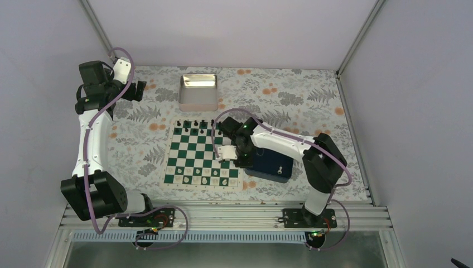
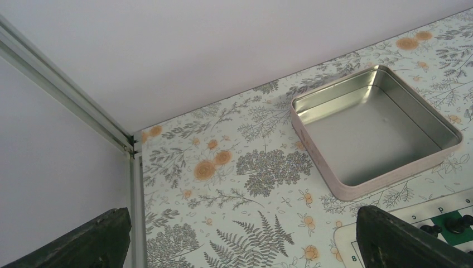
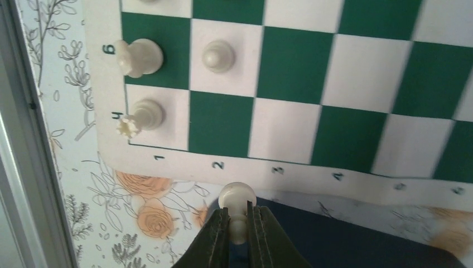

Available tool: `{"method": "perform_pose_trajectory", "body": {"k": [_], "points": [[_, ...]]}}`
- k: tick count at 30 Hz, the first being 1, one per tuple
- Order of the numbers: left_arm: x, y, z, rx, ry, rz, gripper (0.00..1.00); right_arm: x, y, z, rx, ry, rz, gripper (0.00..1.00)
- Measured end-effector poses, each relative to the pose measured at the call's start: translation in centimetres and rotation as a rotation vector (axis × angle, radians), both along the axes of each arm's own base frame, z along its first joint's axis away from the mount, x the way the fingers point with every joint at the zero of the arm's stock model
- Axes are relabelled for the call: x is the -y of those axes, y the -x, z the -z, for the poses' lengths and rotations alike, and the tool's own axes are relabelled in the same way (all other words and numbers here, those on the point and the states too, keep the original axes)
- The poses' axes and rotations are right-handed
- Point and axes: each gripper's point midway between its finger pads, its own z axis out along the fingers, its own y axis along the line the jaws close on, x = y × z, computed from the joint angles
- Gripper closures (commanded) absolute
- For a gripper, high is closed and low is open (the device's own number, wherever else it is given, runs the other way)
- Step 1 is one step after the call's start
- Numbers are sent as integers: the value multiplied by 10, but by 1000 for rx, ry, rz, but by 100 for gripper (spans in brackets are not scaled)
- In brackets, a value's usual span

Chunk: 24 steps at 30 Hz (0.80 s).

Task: Set up the chess pieces on the board
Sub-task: Place the chess piece on the chessboard.

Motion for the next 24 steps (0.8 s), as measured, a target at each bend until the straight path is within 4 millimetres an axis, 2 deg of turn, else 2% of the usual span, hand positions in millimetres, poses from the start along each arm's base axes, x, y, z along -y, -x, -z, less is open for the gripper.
{"method": "perform_pose_trajectory", "body": {"k": [9, 16, 24], "points": [[0, 0, 0, 0, 0, 0, 0, -12, 28, 26, -72, 12, -59, 92], [0, 0, 0, 0, 0, 0, 0, -18, 34, 35, -83, 9, -74, 92], [0, 0, 1, -1, 0, 0, 0, -19, 29, 42, -65, 17, -60, 92]]}}
